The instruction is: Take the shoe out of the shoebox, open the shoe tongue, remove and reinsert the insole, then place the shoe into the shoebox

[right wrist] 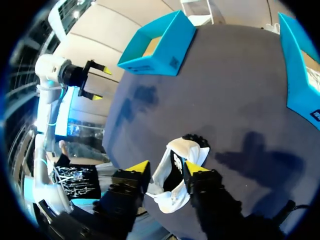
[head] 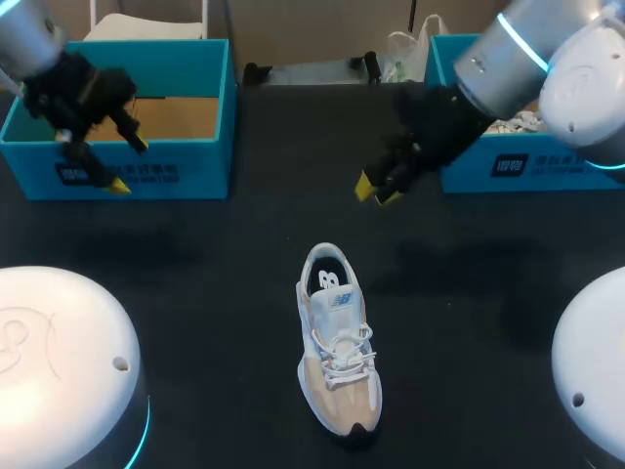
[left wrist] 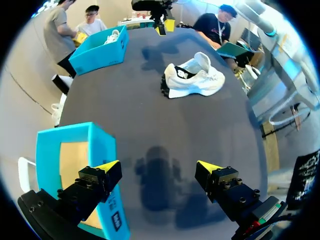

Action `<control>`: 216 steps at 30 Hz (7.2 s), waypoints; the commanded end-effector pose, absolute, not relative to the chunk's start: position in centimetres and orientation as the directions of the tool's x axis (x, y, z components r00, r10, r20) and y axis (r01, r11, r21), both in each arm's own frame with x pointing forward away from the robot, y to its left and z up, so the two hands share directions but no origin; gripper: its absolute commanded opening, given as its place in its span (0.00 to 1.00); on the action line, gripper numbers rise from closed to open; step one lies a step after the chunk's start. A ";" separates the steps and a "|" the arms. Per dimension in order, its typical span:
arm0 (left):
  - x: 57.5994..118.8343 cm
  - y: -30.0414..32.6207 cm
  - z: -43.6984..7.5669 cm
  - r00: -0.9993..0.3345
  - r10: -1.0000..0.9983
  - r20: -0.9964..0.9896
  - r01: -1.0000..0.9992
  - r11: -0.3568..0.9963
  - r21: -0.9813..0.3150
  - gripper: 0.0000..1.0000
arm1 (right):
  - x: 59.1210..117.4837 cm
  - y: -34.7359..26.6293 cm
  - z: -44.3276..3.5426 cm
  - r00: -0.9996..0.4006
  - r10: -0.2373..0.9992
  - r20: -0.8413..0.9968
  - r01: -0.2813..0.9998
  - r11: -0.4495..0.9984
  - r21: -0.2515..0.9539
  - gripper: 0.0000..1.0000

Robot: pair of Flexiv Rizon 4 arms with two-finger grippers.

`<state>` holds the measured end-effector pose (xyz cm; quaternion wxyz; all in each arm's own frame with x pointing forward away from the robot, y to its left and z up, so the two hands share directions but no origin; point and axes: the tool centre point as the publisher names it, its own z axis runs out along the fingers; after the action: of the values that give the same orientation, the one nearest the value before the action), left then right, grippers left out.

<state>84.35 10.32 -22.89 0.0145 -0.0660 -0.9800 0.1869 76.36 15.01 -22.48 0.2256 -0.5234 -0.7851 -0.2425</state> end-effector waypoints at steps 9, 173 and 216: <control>87.0 13.4 -20.2 -0.964 0.256 0.067 0.217 0.910 -0.354 1.00 | 74.1 18.6 -21.8 -0.304 0.856 0.418 0.949 0.234 0.211 0.00; 89.1 16.0 -19.6 -0.830 0.558 -0.002 0.538 0.799 -0.270 1.00 | 69.6 17.4 -41.3 -0.058 0.976 -0.208 0.970 0.104 0.219 0.00; 89.1 16.0 -19.6 -0.830 0.558 -0.002 0.538 0.799 -0.270 1.00 | 70.9 19.4 -37.4 -0.190 0.981 -0.039 0.946 0.194 0.261 0.00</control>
<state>89.10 15.98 -19.60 0.0382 -0.2888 -0.9475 0.1321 70.63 19.41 -37.70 -0.0878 -0.6346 -0.7620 -0.0944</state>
